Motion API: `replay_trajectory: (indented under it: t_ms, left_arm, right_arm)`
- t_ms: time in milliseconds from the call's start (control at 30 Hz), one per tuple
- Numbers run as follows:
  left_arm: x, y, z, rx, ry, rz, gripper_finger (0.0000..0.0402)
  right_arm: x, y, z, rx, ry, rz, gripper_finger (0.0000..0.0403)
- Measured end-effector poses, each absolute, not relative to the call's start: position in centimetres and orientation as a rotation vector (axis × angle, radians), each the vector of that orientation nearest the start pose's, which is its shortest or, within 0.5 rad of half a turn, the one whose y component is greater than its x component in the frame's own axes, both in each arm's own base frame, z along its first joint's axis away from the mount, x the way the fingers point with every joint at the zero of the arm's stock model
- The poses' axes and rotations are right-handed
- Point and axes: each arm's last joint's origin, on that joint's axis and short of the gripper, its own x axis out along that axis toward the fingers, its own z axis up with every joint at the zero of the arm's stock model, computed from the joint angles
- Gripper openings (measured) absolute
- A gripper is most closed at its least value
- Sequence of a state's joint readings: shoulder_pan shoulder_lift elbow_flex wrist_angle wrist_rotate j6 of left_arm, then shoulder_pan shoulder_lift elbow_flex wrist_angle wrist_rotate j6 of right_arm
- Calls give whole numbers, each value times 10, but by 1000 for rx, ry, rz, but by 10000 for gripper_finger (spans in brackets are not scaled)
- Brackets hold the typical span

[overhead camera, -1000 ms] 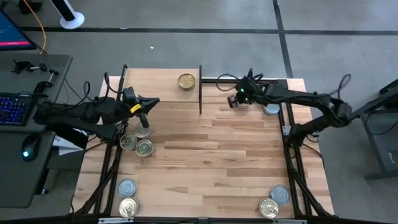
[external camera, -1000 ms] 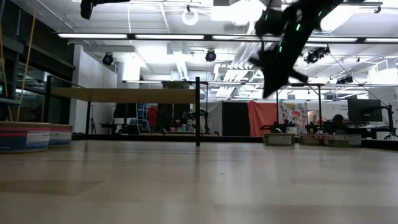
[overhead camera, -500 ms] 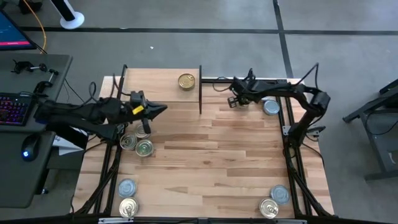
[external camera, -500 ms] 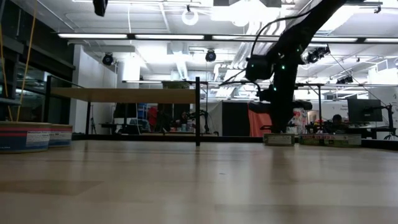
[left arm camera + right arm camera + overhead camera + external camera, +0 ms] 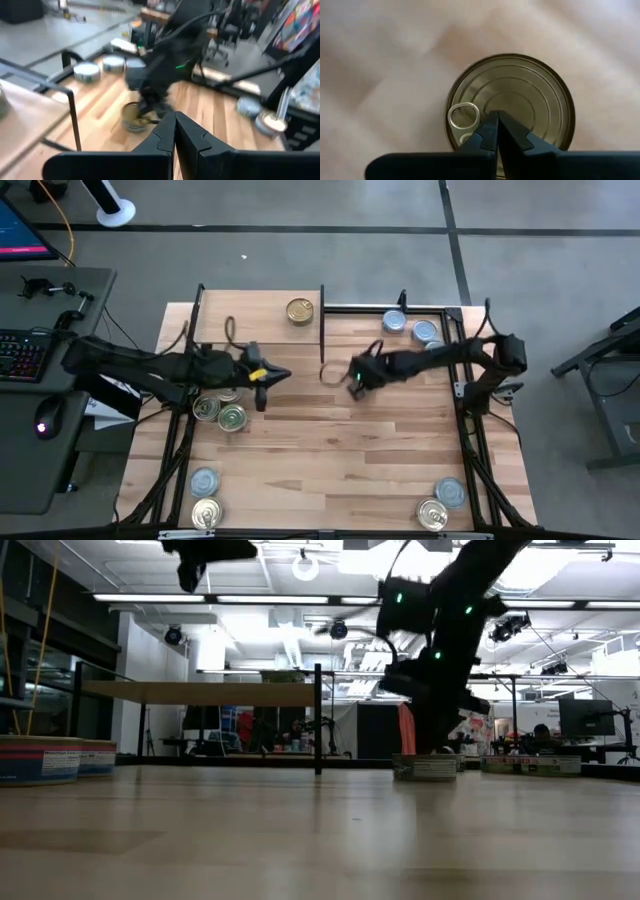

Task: Stack canned seafood by type on shelf
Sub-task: Stack the green tuna can on top of the other green tuna can on the shelf

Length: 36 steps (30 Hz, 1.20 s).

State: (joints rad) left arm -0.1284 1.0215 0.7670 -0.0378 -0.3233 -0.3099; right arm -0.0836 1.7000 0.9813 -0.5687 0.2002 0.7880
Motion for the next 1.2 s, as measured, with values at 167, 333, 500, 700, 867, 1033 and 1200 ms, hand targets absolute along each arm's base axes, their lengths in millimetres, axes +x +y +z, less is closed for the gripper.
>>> replay_trajectory:
  t_ms: [167,333,500,700,867,1033,1200]
  left_arm:
    - [247,-26,267,-204,399,242,0]
    - [268,-37,231,-179,546,231,0]
    - [281,-48,198,-163,680,179,0]
    - [290,-55,173,-96,756,136,0]
    - [308,-55,158,-42,701,49,0]
    - [319,-54,129,-85,739,-20,0]
    - [321,-58,118,-91,758,-19,0]
  right_arm:
    - [318,26,155,648,1012,-579,0]
    - [345,52,148,688,884,-435,0]
    - [377,57,161,539,832,-219,0]
    - [369,56,205,282,895,-82,0]
    - [353,55,200,98,1070,36,0]
    - [357,50,179,72,1150,109,0]
    - [365,49,160,46,1172,102,0]
